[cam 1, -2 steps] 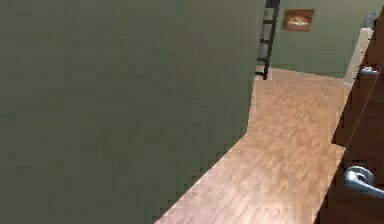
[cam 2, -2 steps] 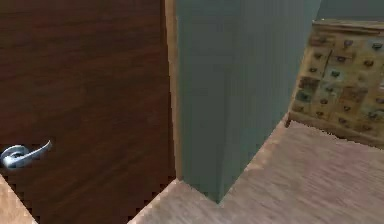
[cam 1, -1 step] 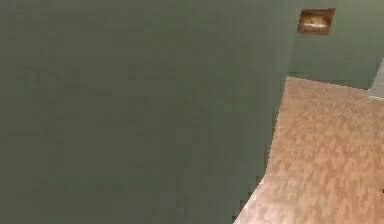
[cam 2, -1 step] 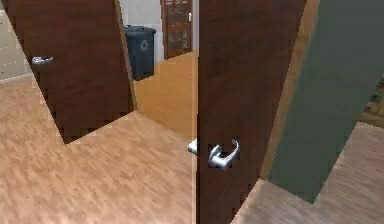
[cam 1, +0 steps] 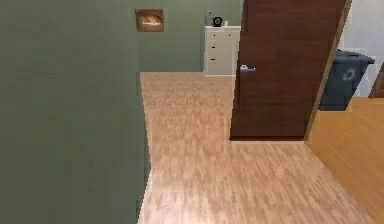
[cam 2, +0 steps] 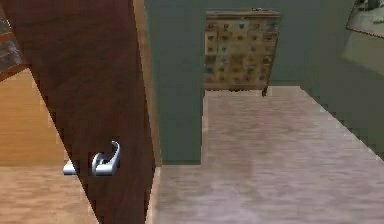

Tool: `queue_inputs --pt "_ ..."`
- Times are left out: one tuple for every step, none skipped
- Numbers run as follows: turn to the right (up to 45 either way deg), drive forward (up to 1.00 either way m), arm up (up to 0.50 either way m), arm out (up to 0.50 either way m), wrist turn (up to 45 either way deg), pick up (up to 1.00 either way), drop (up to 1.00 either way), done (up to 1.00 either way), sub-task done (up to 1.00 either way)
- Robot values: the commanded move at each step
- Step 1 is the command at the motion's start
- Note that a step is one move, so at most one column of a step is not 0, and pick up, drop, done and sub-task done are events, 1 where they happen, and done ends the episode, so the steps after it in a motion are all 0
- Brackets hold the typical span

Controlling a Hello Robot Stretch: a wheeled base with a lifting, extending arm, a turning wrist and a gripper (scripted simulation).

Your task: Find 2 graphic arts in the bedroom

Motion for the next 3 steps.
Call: queue_inputs --pt "0.0 1.00 0.00 0.00 0.0 0.00 0.00 0.00 0.00" --pt "0.0 1.00 0.00 0.00 0.0 0.00 0.00 0.00 0.00" --pt "0.0 1.00 0.00 0.00 0.0 0.00 0.00 0.00 0.00"
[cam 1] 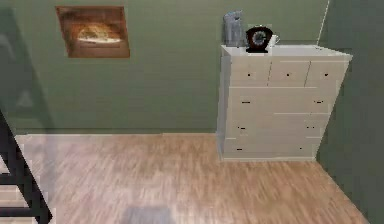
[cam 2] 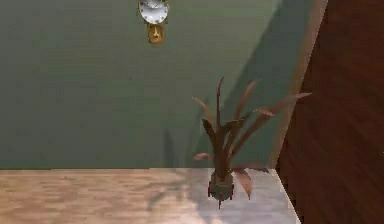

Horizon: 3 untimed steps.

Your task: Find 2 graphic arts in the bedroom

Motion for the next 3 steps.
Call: queue_inputs --pt "0.0 1.00 0.00 0.00 0.0 0.00 0.00 0.00 0.00" --pt "0.0 0.65 0.00 0.00 0.0 0.00 0.00 0.00 0.00" --pt "-45.0 0.00 0.00 0.00 0.0 0.00 0.00 0.00 0.00"
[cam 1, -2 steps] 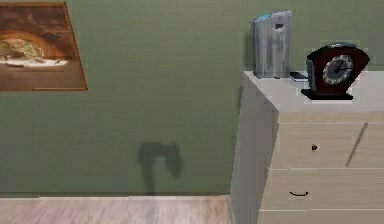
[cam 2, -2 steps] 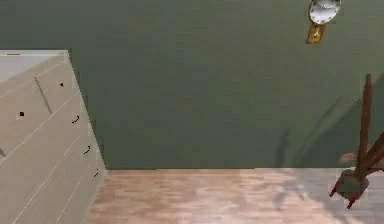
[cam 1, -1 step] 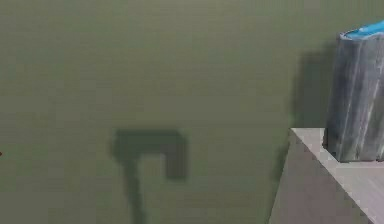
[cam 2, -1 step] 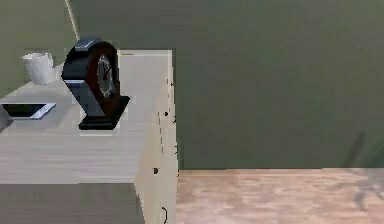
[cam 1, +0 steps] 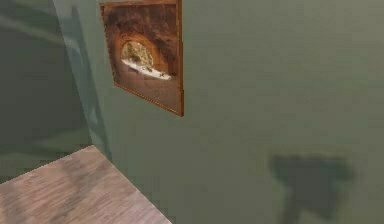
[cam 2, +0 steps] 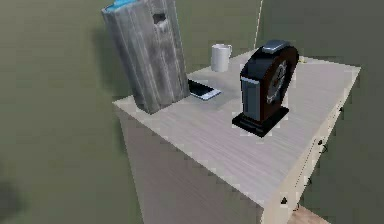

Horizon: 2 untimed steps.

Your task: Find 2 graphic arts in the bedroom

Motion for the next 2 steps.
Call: queue_inputs --pt "-12.0 0.00 0.00 0.00 0.0 0.00 0.00 0.00 0.00" --pt "0.0 0.00 0.00 0.00 0.0 0.00 0.00 1.00 0.00"
